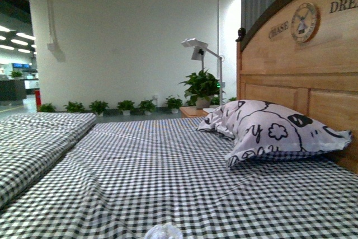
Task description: Clean up trash
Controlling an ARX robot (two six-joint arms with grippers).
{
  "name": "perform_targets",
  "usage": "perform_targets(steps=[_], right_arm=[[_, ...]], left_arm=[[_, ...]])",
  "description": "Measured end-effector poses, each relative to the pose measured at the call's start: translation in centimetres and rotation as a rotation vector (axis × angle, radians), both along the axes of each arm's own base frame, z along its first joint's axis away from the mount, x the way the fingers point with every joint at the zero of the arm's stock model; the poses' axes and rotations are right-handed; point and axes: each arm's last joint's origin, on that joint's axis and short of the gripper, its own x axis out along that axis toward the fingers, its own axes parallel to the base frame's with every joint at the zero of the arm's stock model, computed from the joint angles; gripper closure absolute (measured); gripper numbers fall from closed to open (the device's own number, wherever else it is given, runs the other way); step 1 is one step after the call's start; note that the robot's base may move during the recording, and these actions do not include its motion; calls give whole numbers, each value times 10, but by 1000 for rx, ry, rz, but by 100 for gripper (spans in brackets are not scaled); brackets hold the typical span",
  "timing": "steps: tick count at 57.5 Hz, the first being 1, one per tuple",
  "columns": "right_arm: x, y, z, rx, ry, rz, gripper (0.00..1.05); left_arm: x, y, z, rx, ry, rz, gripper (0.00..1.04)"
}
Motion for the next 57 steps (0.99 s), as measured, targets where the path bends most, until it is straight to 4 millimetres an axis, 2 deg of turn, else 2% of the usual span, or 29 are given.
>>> perform_targets(steps=[7,14,20,27,33,42,47,57], right_arm=[[0,-1,0,1,-2,-11,84],[-1,-1,1,3,-5,-22,84],[-1,-1,1,2,-5,-19,84],[-1,-1,1,2,-5,-16,84],[-1,-1,1,2,-5,-17,84],[-1,-1,1,2,-4,-17,84],[-1,-1,1,2,-5,-16,84],[-1,-1,1,2,-5,-16,84]], left_arm=[[1,0,-1,15,26,-15,77],[11,3,5,11,345,-99,77],[30,10,-13,54,531,-136,77],[52,13,-35,199,629,-196,77],[66,14,-57,378,697,-302,77],[83,16,-83,600,758,-353,77],[94,14,-93,731,759,-355,77],[109,-3,-106,857,744,-424,77]])
